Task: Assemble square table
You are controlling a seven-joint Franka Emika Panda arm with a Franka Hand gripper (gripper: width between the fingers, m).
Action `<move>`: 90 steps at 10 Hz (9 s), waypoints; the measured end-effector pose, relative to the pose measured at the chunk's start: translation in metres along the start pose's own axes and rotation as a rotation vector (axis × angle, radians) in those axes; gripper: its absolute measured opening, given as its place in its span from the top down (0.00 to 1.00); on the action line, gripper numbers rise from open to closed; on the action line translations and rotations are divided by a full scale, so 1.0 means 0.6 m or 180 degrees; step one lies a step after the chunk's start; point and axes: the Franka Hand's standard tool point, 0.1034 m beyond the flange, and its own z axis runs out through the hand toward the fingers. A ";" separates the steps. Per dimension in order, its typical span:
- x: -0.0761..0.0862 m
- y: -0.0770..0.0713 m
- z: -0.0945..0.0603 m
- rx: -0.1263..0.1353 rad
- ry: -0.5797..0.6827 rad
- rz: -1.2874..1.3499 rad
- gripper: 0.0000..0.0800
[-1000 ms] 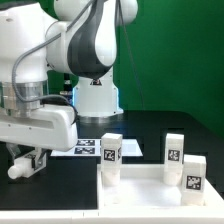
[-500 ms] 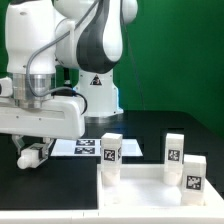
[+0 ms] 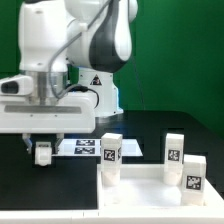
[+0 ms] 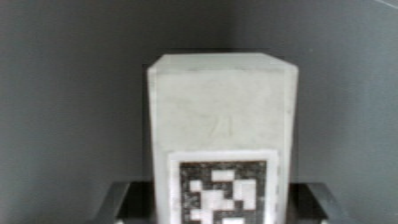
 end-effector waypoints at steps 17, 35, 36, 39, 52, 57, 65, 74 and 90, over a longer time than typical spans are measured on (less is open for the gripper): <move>-0.024 -0.068 0.000 0.0725 -0.0376 -0.3821 0.64; -0.059 -0.026 0.022 0.1363 -0.0503 -0.7045 0.21; -0.057 -0.025 0.020 0.1337 -0.0527 -0.6953 0.21; -0.011 -0.021 -0.037 0.0960 -0.0910 -0.6084 0.19; -0.034 0.008 -0.050 0.0477 -0.1239 -0.2190 0.19; -0.029 0.002 -0.041 0.0339 -0.1467 0.0252 0.19; -0.008 -0.015 -0.041 0.0628 -0.1754 0.2217 0.19; -0.018 0.014 -0.020 0.1114 -0.2938 0.2122 0.19; -0.052 -0.011 0.030 0.1410 -0.3551 0.2248 0.19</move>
Offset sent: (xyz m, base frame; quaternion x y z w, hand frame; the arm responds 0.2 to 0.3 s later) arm 0.0000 0.0000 0.0000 0.0000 0.0000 -0.1938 0.9810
